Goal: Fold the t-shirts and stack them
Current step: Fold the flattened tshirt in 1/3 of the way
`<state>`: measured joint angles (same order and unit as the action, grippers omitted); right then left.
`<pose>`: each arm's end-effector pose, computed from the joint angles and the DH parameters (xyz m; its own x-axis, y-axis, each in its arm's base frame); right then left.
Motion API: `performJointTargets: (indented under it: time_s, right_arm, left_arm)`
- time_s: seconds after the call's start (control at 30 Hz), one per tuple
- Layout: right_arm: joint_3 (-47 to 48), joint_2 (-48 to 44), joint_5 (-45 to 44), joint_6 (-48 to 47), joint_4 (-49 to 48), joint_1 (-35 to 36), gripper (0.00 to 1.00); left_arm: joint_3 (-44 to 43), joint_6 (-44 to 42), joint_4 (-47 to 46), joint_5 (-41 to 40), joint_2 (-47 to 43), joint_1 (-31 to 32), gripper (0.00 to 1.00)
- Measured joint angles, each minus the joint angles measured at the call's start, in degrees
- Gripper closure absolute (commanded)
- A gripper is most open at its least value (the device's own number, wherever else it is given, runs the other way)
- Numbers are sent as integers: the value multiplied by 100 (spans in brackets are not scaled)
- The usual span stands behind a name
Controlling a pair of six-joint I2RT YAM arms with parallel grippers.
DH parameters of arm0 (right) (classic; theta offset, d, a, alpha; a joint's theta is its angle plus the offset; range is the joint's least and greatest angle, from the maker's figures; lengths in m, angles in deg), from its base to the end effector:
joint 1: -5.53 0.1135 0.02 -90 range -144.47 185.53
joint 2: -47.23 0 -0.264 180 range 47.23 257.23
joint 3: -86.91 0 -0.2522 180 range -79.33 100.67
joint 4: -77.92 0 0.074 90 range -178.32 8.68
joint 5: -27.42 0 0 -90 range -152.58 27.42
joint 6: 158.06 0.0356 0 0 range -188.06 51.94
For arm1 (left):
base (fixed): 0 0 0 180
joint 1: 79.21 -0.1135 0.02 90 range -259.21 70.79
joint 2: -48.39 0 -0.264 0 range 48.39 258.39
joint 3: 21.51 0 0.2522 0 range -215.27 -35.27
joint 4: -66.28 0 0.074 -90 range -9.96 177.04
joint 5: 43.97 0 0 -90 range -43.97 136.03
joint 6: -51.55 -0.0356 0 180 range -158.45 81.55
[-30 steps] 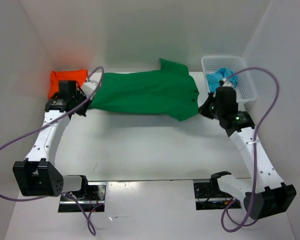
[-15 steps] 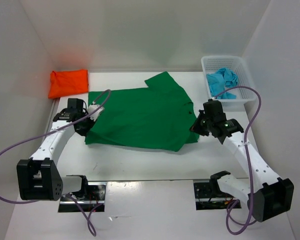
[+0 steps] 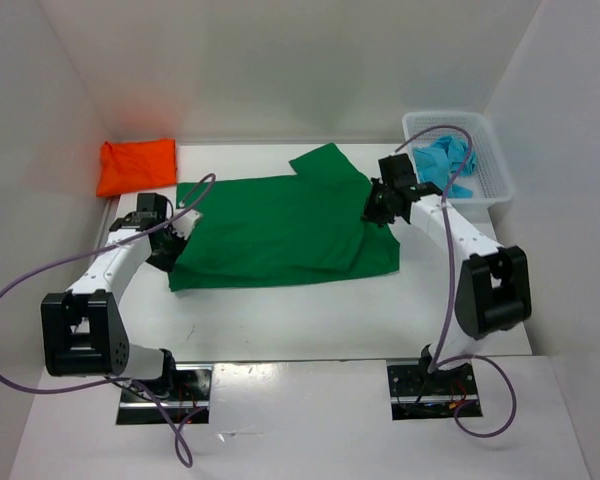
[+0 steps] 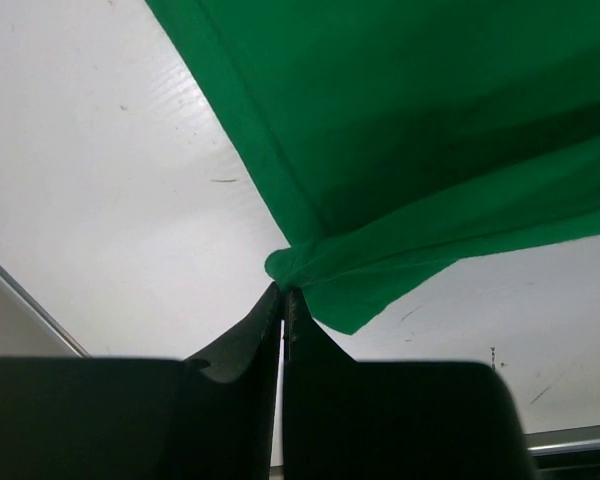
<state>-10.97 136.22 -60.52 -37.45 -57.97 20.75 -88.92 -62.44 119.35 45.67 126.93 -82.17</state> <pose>0.3226 0.0891 0.2622 -0.7899 0.3124 -0.5276 0.1371 0.9287 0.3446 0.2623 0.0138 0.2249 -0.8436 0.3635 -0.3953 0.3159 0.9312 0.1821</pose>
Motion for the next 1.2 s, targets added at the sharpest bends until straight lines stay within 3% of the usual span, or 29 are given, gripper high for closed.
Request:
performJointTargets:
  time_s: [0.23, 0.77, 0.8, 0.83, 0.87, 0.9, 0.93, 1.03, 1.2]
  right_arm:
    - [951, 1207, -103, -356, -216, -68, 100]
    - [1423, 1998, -205, -634, -212, -122, 98]
    - [1488, 2044, -234, -634, -208, -125, 63]
    - [1565, 2109, -251, -608, -201, -125, 43]
    - [1655, 2177, -264, -621, -199, -127, 32]
    - [1768, 2240, -260, -654, -195, -133, 14]
    - [1882, 2308, -245, -682, -195, -140, 6]
    - [2245, 2424, -208, -782, -92, -166, 0]
    - [1827, 1775, -387, -680, -35, -175, 0]
  left_arm:
    - [-181, 197, -131, -273, 387, -15, 98]
    - [-866, 190, -492, -868, 1447, -17, 91]
    - [-964, 192, -496, -870, 1493, -17, 91]
    - [-1080, 192, -505, -872, 1547, -15, 89]
    - [-1200, 197, -522, -890, 1613, -17, 89]
    - [-1296, 199, -553, -925, 1692, -17, 86]
    - [-1368, 210, -573, -975, 1768, -17, 72]
    - [-1432, 321, -597, -1102, 2004, -42, 36]
    - [-1423, 616, -278, -968, 2068, -433, 20]
